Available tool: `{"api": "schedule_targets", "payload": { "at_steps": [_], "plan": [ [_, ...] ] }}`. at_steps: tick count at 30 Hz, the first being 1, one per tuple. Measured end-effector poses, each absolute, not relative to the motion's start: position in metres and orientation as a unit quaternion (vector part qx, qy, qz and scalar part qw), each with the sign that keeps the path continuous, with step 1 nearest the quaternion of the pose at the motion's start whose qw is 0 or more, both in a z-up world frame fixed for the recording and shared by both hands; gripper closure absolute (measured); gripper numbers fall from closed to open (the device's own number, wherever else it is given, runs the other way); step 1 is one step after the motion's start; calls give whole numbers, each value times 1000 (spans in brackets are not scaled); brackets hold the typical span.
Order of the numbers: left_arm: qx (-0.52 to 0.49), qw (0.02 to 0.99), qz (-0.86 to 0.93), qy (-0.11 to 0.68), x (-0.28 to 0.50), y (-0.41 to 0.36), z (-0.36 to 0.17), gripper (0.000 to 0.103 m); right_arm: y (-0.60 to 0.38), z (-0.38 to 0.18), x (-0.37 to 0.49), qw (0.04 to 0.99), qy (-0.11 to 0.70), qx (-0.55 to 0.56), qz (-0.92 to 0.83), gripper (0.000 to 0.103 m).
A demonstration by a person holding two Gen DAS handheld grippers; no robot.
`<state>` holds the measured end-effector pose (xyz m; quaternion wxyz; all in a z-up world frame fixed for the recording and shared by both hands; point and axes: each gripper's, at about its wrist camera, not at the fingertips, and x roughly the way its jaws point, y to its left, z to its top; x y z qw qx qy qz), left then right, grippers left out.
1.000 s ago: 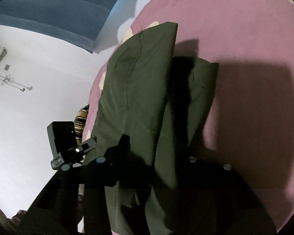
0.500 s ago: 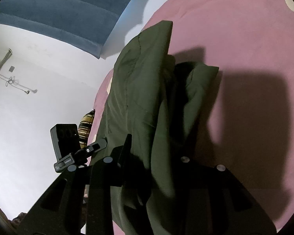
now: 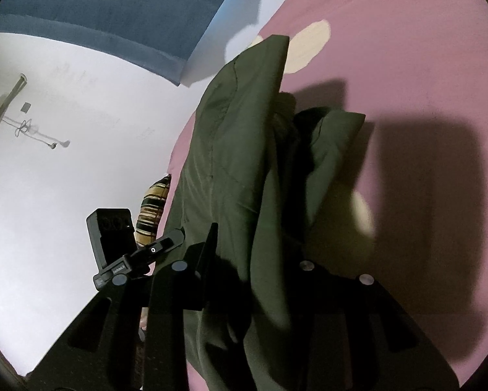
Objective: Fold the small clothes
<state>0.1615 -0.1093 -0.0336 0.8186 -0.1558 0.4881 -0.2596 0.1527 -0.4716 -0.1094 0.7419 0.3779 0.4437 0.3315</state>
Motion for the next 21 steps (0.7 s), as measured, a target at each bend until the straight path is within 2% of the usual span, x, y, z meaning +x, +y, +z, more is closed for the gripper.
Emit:
{"api": "schedule_targets", "payload": {
  "at_steps": [10, 21],
  "plan": [
    [-155, 833, -226, 481, 179, -67, -29, 40, -449, -123, 183, 730, 448, 381, 348, 75],
    [-162, 828, -228, 485, 184, -58, -46, 38, -466, -151, 182, 714, 459, 398, 349, 73]
  ]
}}
